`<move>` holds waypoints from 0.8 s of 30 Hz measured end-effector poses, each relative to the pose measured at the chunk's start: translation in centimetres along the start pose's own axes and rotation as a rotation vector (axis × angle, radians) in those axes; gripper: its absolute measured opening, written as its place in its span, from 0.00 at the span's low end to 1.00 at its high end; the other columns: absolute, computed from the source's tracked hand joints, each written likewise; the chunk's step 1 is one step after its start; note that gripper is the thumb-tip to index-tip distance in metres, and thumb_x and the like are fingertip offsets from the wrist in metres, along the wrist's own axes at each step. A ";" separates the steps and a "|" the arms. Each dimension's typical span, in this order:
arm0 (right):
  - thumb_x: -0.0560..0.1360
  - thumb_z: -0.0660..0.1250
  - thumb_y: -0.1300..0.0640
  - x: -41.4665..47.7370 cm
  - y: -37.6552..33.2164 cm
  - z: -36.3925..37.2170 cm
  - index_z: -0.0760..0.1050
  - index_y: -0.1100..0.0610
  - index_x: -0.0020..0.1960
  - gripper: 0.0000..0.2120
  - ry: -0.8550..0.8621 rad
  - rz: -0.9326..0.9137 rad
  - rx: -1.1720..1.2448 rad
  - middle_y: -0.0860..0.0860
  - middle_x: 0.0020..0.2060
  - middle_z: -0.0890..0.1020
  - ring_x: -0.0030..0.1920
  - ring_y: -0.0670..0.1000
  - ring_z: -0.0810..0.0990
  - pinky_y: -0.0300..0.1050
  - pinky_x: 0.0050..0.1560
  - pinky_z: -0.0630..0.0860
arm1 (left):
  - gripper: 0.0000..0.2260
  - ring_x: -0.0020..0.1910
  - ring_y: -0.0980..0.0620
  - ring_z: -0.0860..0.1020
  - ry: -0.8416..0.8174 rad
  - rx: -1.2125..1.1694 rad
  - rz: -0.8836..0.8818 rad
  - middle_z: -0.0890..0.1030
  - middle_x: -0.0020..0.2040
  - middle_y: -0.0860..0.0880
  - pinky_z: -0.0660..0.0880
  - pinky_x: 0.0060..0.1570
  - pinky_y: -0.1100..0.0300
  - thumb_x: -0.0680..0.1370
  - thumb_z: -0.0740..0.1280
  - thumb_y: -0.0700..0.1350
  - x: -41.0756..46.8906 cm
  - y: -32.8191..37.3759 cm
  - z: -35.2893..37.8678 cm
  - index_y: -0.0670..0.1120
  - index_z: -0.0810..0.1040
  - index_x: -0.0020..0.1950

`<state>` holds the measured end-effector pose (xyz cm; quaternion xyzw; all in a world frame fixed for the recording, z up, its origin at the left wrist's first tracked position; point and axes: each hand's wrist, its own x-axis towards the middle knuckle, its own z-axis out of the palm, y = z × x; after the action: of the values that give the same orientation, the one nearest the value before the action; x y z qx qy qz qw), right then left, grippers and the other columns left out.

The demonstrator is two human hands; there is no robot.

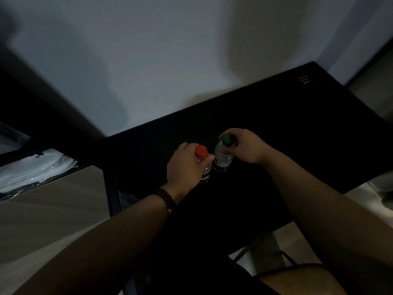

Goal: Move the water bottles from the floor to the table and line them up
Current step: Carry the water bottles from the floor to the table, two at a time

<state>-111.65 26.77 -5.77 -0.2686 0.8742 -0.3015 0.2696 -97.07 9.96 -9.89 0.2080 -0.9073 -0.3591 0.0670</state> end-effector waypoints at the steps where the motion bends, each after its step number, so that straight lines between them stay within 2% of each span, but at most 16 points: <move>1: 0.74 0.75 0.54 -0.1 0.0 0.0 0.79 0.50 0.61 0.16 0.000 0.001 0.012 0.48 0.51 0.82 0.49 0.46 0.81 0.36 0.44 0.72 | 0.10 0.47 0.69 0.73 0.002 0.001 -0.011 0.71 0.47 0.65 0.66 0.36 0.66 0.70 0.63 0.73 -0.1 -0.1 0.2 0.73 0.70 0.46; 5: 0.74 0.75 0.55 -0.2 0.0 0.3 0.78 0.48 0.61 0.16 0.020 0.010 0.043 0.48 0.53 0.82 0.50 0.46 0.80 0.37 0.47 0.72 | 0.11 0.51 0.73 0.69 -0.038 0.000 -0.024 0.70 0.50 0.68 0.66 0.37 0.66 0.70 0.64 0.74 0.0 -0.5 0.2 0.74 0.69 0.47; 8: 0.73 0.76 0.55 -0.1 -0.3 0.2 0.76 0.46 0.64 0.21 0.011 0.010 0.027 0.48 0.56 0.80 0.52 0.46 0.80 0.35 0.44 0.72 | 0.14 0.44 0.64 0.74 -0.078 0.014 -0.065 0.71 0.47 0.64 0.66 0.37 0.66 0.67 0.64 0.75 0.4 0.0 0.0 0.72 0.70 0.47; 11: 0.73 0.76 0.53 0.0 -1.2 -0.2 0.74 0.44 0.67 0.25 -0.020 -0.010 -0.013 0.47 0.64 0.77 0.60 0.45 0.77 0.37 0.53 0.70 | 0.17 0.45 0.63 0.74 -0.142 0.016 -0.098 0.71 0.48 0.63 0.66 0.39 0.66 0.66 0.66 0.75 0.6 0.3 -0.6 0.70 0.70 0.48; 13: 0.73 0.76 0.52 0.0 -2.1 -0.6 0.73 0.44 0.69 0.26 -0.026 -0.054 -0.045 0.45 0.67 0.76 0.65 0.45 0.74 0.37 0.57 0.68 | 0.23 0.50 0.64 0.73 -0.192 0.019 -0.111 0.70 0.52 0.66 0.66 0.43 0.68 0.64 0.70 0.74 0.3 0.4 -1.5 0.71 0.68 0.54; 15: 0.74 0.76 0.51 0.0 -3.4 -0.9 0.73 0.45 0.70 0.26 -0.016 -0.109 -0.070 0.45 0.68 0.76 0.68 0.46 0.73 0.38 0.61 0.67 | 0.38 0.55 0.63 0.72 -0.197 0.048 -0.125 0.67 0.57 0.66 0.66 0.47 0.69 0.62 0.72 0.74 -0.1 0.6 -2.6 0.64 0.66 0.68; 17: 0.74 0.75 0.50 -0.1 -4.9 -1.1 0.73 0.46 0.70 0.26 -0.011 -0.174 -0.099 0.46 0.68 0.76 0.69 0.47 0.74 0.39 0.66 0.67 | 0.45 0.58 0.59 0.72 -0.180 0.093 -0.160 0.70 0.62 0.58 0.71 0.54 0.64 0.61 0.73 0.74 -0.7 0.8 -4.4 0.59 0.65 0.73; 20: 0.76 0.73 0.50 -0.7 -8.0 -0.6 0.71 0.47 0.72 0.26 0.005 -0.286 -0.199 0.50 0.71 0.74 0.73 0.50 0.70 0.42 0.71 0.65 | 0.41 0.61 0.53 0.76 -0.109 0.160 -0.217 0.74 0.67 0.50 0.75 0.61 0.55 0.64 0.77 0.65 -2.7 0.9 -8.5 0.56 0.67 0.74; 22: 0.78 0.70 0.50 -1.3 -10.3 0.4 0.69 0.50 0.75 0.26 -0.005 -0.373 -0.286 0.53 0.74 0.71 0.78 0.52 0.63 0.48 0.77 0.58 | 0.36 0.63 0.48 0.76 -0.070 0.238 -0.263 0.74 0.68 0.47 0.74 0.64 0.53 0.69 0.78 0.58 -4.9 0.5 -11.2 0.52 0.69 0.74; 24: 0.80 0.66 0.50 -2.2 -12.7 2.1 0.66 0.53 0.77 0.27 -0.023 -0.449 -0.378 0.54 0.76 0.69 0.79 0.52 0.60 0.49 0.78 0.52 | 0.32 0.64 0.45 0.76 -0.054 0.302 -0.323 0.74 0.68 0.45 0.73 0.64 0.53 0.72 0.77 0.55 -7.9 -0.2 -13.5 0.50 0.70 0.73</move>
<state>-104.90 18.77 2.04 -0.5043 0.8303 -0.1824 0.1514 -86.17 4.80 0.07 0.3487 -0.9071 -0.2310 -0.0478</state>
